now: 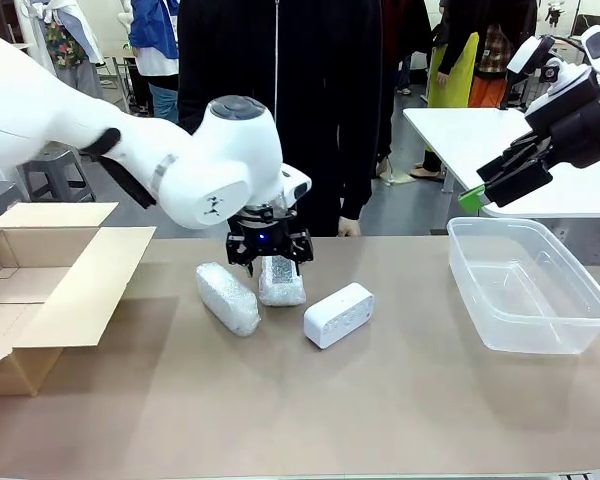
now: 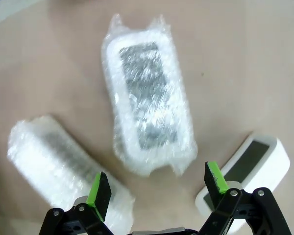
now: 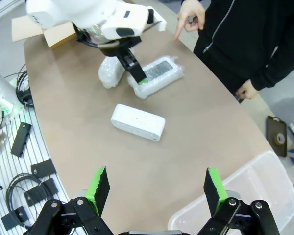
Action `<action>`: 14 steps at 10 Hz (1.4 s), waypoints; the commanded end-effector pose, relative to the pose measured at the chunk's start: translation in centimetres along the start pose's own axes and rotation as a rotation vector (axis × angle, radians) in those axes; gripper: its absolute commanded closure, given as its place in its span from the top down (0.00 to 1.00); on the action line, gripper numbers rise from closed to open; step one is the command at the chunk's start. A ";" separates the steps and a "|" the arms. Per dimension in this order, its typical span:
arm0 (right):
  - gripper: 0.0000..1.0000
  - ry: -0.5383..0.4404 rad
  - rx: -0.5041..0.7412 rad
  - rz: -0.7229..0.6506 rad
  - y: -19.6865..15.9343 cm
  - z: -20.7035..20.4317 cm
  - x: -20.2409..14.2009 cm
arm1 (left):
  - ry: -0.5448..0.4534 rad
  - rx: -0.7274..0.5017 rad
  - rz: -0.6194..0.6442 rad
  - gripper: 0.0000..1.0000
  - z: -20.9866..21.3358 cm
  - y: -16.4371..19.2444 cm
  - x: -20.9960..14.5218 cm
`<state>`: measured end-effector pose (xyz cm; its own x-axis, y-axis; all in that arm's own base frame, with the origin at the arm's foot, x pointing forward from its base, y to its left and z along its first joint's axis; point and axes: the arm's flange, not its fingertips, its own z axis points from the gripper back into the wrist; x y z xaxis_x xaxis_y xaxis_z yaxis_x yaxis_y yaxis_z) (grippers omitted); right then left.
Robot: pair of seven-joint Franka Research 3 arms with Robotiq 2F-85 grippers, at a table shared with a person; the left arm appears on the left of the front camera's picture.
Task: Separate and place wrapped and unwrapped clocks.
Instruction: Pick up the Digital clock indicated by the person.
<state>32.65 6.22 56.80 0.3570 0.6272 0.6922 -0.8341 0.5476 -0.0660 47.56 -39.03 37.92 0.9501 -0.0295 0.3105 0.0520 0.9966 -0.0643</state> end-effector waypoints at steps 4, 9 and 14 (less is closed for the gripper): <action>1.00 -0.006 0.007 -0.004 -0.1 -0.1 -0.1 | -0.137 -0.007 0.092 1.00 -2.8 -1.8 3.1; 1.00 -0.006 0.007 -0.004 -0.1 -0.1 -0.1 | -0.143 0.060 0.154 1.00 -4.8 -1.1 4.2; 1.00 -0.006 0.007 -0.004 -0.1 -0.1 -0.1 | -0.085 0.096 0.160 1.00 -6.6 -0.6 4.7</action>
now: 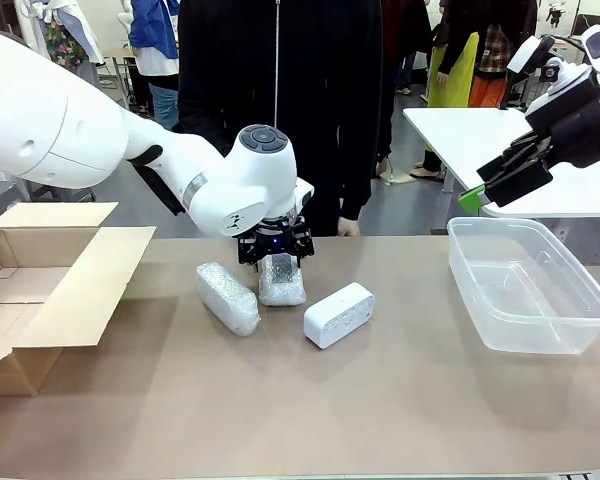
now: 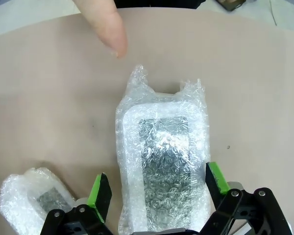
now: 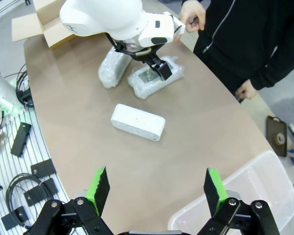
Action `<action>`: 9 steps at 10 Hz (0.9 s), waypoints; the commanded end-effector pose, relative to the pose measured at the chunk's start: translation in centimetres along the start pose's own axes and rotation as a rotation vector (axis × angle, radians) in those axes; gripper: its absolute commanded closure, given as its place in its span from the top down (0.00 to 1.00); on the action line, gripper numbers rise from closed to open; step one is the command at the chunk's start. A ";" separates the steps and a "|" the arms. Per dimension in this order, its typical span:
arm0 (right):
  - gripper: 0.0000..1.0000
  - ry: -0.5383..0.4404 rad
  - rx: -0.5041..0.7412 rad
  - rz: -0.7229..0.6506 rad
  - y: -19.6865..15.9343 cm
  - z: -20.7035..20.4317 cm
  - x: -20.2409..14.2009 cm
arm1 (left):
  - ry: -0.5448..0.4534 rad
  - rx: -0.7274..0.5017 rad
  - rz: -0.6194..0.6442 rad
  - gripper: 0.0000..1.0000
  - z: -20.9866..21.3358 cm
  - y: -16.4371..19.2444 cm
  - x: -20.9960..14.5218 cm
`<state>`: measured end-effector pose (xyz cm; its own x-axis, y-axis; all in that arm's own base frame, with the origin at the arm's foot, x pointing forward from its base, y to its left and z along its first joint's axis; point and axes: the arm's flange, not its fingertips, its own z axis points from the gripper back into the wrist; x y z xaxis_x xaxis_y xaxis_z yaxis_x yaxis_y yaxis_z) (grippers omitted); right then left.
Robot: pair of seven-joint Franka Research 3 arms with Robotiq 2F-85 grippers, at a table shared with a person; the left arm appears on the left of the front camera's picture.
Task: Separate and place wrapped and unwrapped clocks.
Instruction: Pick up the Digital clock indicated by the person.
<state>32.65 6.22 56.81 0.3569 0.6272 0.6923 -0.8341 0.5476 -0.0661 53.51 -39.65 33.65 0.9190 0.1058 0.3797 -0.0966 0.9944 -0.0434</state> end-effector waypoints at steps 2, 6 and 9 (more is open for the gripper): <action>1.00 -0.006 0.007 -0.004 -0.1 -0.1 -0.1 | 0.019 0.038 0.025 1.00 -1.3 -0.5 0.2; 1.00 -0.006 0.007 -0.004 -0.1 -0.1 -0.1 | 0.062 0.056 0.027 1.00 -1.8 -0.5 0.2; 1.00 -0.006 0.007 -0.004 -0.1 -0.1 -0.1 | 0.055 0.012 0.030 1.00 -0.9 -0.7 0.3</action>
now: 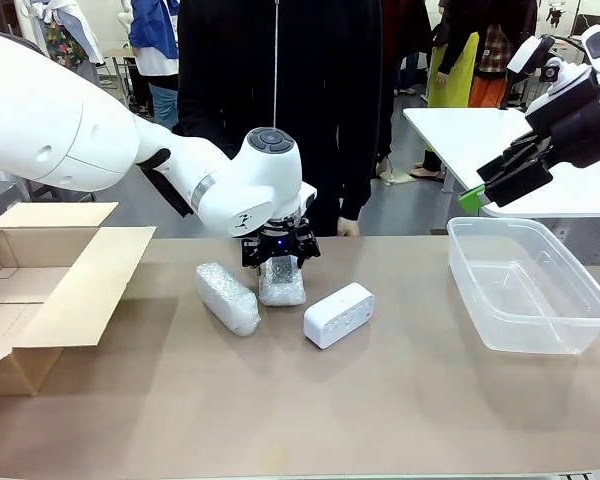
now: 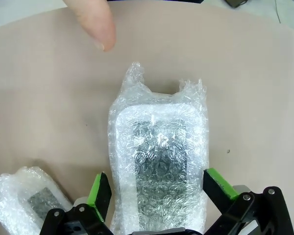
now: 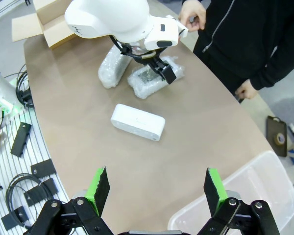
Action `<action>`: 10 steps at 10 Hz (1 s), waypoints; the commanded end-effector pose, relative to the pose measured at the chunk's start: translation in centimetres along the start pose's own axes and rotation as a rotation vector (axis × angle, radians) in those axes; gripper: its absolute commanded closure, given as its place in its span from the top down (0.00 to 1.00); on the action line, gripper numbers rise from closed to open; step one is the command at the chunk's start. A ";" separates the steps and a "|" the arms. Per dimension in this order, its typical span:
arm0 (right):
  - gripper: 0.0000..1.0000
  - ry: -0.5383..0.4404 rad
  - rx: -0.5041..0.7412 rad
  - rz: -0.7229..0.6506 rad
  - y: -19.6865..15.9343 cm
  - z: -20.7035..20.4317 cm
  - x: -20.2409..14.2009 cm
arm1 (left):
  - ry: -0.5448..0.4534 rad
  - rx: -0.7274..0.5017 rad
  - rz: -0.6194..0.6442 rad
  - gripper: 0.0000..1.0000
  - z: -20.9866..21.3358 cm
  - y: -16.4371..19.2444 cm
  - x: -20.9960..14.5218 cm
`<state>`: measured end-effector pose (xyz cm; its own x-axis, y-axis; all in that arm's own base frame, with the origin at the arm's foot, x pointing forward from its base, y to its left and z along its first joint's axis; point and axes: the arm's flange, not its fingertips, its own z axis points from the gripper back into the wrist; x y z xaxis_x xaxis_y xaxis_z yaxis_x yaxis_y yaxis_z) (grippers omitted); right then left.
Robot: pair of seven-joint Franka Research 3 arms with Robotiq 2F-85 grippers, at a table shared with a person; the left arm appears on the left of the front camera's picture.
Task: Separate and place wrapped and unwrapped clocks.
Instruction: Pick up the Digital clock indicated by the person.
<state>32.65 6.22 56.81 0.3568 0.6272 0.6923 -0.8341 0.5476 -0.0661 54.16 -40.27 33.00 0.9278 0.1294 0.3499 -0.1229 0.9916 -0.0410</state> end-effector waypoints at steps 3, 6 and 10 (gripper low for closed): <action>1.00 -0.006 0.007 -0.004 -0.1 -0.1 -0.1 | 0.054 0.007 -0.005 1.00 -0.7 0.0 -0.2; 1.00 -0.006 0.007 -0.004 -0.1 -0.1 -0.1 | 0.066 0.011 -0.017 1.00 -1.3 0.0 -0.2; 1.00 -0.006 0.007 -0.004 -0.1 -0.1 -0.1 | 0.085 -0.029 -0.046 1.00 -2.3 0.0 -0.2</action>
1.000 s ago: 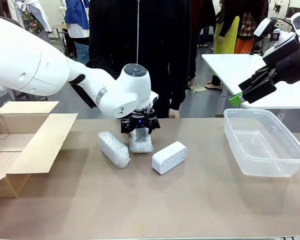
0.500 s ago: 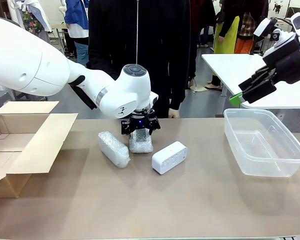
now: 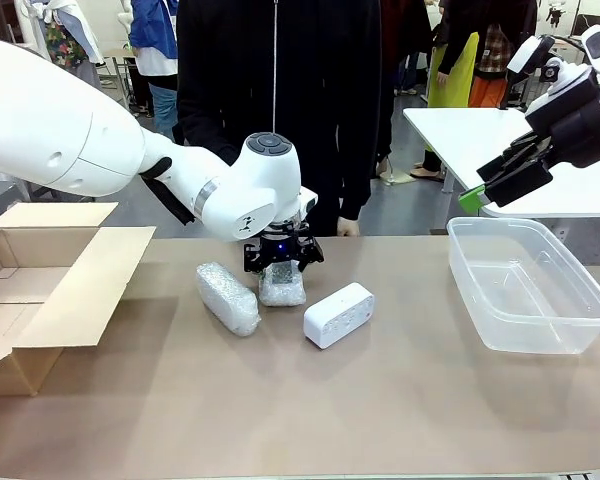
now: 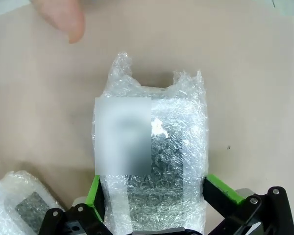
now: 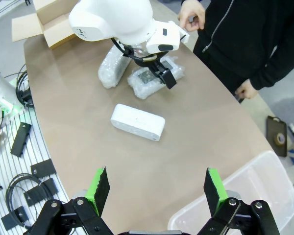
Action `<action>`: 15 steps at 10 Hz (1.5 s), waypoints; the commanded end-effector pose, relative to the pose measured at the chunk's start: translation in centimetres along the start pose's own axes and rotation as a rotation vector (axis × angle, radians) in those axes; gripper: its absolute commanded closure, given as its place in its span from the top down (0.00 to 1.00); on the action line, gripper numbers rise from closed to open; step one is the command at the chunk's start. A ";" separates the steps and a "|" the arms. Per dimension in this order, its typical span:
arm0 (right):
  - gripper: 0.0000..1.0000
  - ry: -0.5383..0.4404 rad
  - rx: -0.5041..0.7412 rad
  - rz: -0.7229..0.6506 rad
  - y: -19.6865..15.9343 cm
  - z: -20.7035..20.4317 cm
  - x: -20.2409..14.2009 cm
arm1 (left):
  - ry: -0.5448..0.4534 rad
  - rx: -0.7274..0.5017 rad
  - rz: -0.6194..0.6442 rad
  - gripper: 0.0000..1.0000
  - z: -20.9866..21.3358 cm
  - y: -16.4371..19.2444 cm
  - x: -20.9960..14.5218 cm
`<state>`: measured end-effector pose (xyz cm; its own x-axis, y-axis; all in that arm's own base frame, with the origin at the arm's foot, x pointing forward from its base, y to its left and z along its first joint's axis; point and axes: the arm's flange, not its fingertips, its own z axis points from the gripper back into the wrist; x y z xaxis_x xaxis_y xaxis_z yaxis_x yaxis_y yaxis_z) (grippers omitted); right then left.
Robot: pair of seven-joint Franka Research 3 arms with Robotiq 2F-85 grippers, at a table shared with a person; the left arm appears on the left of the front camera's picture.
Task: Separate and place wrapped and unwrapped clocks.
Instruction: Pick up the Digital clock indicated by the person.
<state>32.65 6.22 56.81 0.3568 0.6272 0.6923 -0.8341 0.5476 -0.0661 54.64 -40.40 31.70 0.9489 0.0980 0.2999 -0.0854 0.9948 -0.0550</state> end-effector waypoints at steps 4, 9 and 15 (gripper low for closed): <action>1.00 -0.006 0.007 -0.004 -0.1 -0.1 -0.1 | 0.022 -0.056 -0.018 1.00 0.0 0.4 0.0; 1.00 -0.006 0.007 -0.004 -0.1 -0.1 -0.1 | 0.017 -0.053 -0.026 1.00 0.3 0.4 -0.1; 1.00 -0.006 0.007 -0.004 -0.1 -0.1 -0.1 | 0.028 -0.017 0.001 0.75 0.7 0.6 0.2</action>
<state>32.65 6.22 56.81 0.3569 0.6272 0.6923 -0.8341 0.5476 -0.0661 54.83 -40.21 32.22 0.9541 0.0884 0.2860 -0.0683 0.9945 -0.0796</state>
